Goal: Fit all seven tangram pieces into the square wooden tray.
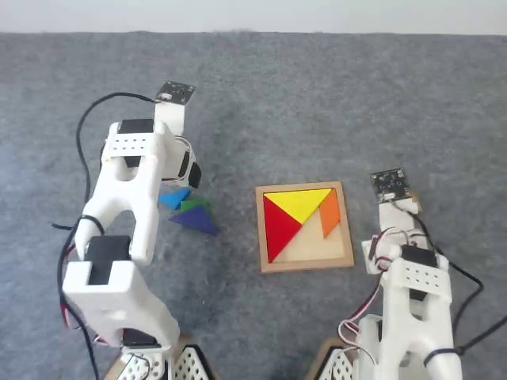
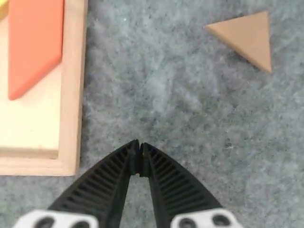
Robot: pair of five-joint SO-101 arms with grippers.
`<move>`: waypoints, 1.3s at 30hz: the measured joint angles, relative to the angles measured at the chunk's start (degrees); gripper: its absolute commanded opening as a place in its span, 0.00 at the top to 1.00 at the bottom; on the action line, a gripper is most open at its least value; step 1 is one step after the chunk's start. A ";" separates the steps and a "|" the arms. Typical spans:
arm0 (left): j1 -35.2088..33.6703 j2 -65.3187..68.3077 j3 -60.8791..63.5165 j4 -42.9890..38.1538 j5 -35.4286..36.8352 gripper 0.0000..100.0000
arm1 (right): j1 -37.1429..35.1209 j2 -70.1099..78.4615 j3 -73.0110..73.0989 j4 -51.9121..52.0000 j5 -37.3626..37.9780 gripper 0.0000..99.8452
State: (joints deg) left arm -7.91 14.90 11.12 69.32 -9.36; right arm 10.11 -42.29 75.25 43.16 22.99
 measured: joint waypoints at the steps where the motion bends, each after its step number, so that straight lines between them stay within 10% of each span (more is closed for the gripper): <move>1: 0.00 -0.09 0.00 0.00 0.26 0.79 | 0.70 0.09 -1.49 0.26 0.00 0.95; 18: 0.00 -0.70 8.18 -5.19 6.24 0.79 | 10.55 44.57 -59.78 23.65 47.21 0.86; 39: 0.35 -0.88 9.49 -7.91 5.98 0.79 | 10.20 60.75 -65.41 17.05 60.92 0.81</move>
State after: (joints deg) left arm -7.56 14.02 20.62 61.41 -3.38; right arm 20.31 18.46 9.85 60.22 83.91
